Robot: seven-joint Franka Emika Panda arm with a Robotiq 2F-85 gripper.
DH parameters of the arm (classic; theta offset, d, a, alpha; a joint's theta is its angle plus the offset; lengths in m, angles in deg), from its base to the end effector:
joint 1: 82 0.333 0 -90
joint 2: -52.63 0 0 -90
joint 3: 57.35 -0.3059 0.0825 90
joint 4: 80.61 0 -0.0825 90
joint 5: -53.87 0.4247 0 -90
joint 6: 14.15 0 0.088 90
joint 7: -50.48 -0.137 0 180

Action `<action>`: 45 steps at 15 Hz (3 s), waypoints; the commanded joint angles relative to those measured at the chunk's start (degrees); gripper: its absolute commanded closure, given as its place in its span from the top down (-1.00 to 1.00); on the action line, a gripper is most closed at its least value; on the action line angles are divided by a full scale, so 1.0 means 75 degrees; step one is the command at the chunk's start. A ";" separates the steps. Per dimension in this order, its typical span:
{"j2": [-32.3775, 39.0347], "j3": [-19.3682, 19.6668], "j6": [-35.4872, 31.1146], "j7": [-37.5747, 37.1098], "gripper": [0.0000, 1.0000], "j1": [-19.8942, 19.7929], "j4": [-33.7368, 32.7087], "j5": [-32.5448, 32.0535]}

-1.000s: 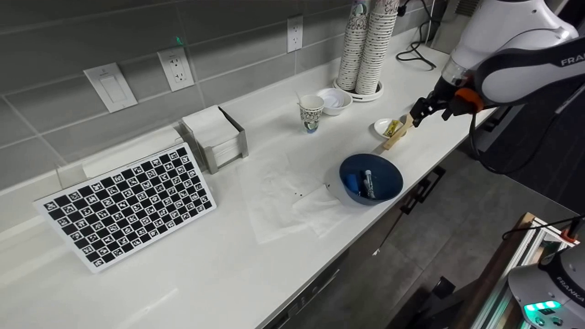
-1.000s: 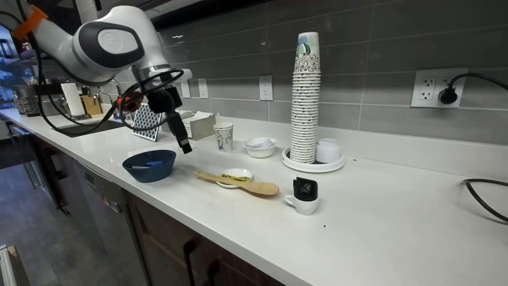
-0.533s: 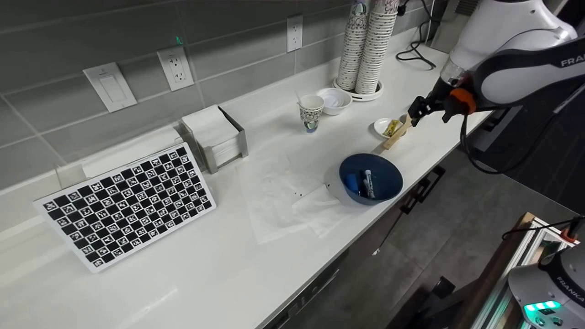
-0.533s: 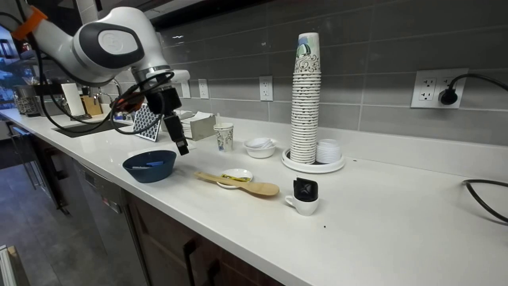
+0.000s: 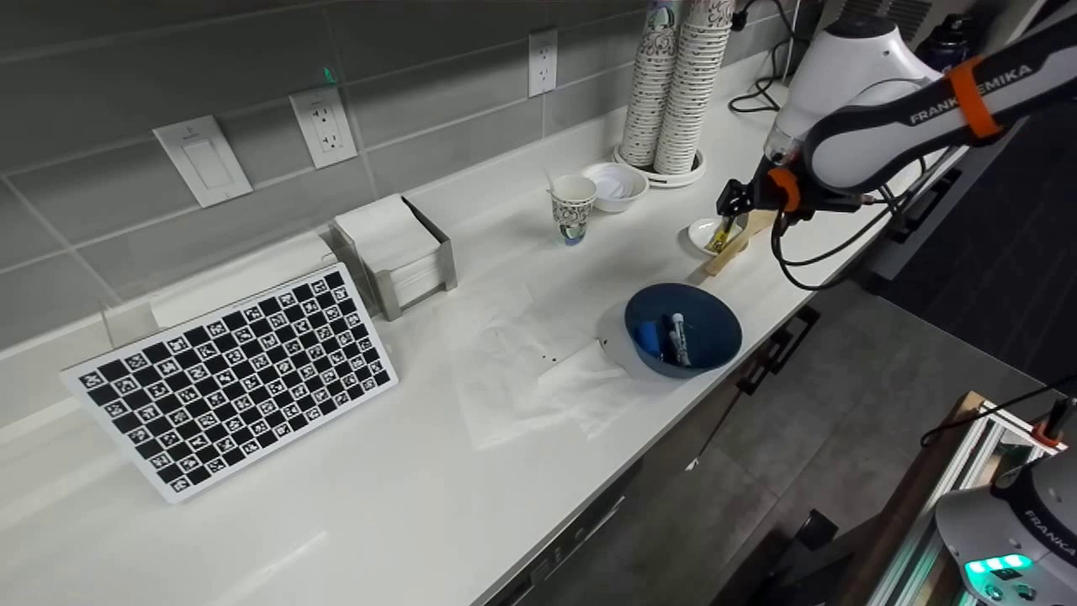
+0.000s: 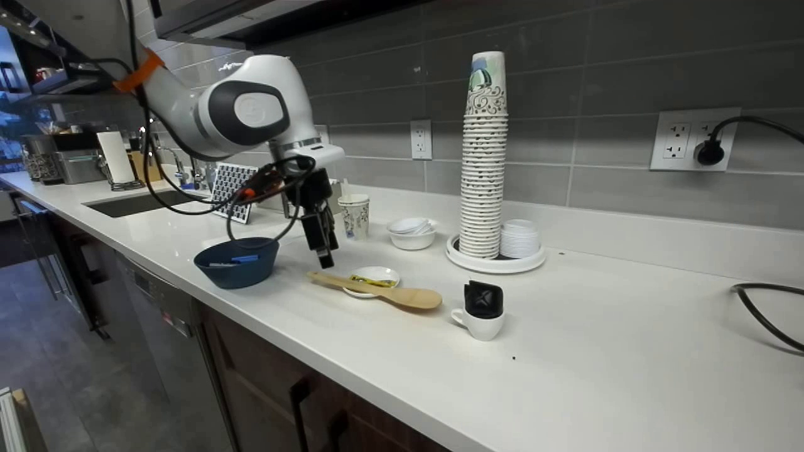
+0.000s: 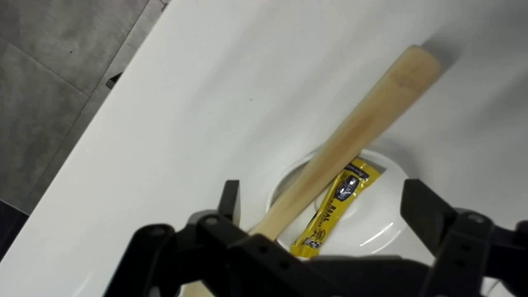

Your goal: Pick up the brown sachets, then place them in the cup

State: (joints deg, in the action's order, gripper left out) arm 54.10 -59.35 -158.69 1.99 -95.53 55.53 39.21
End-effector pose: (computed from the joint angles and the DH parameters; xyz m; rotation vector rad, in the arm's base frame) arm 0.5303 -0.1101 0.2534 2.7510 -1.2414 0.2492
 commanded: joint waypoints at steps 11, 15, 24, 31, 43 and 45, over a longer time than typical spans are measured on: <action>0.1528 0.0924 -0.0966 0.1121 1.00 0.0465 -0.1086 0.3007; 0.1647 0.0899 -0.1453 0.2242 0.98 0.0326 -0.1154 0.4519; 0.1897 0.0954 -0.1944 0.3334 0.46 0.0357 -0.1239 0.5716; 0.2181 0.1067 -0.2137 0.3177 0.62 0.0392 -0.1256 0.5618; 0.2402 0.1052 -0.2182 0.3094 -0.97 0.0462 -0.1409 0.5573; 0.2413 0.1056 -0.2182 0.3084 -1.00 0.0476 -0.1399 0.5564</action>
State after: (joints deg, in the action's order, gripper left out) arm 70.97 -51.60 -174.38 25.06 -92.53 46.19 79.89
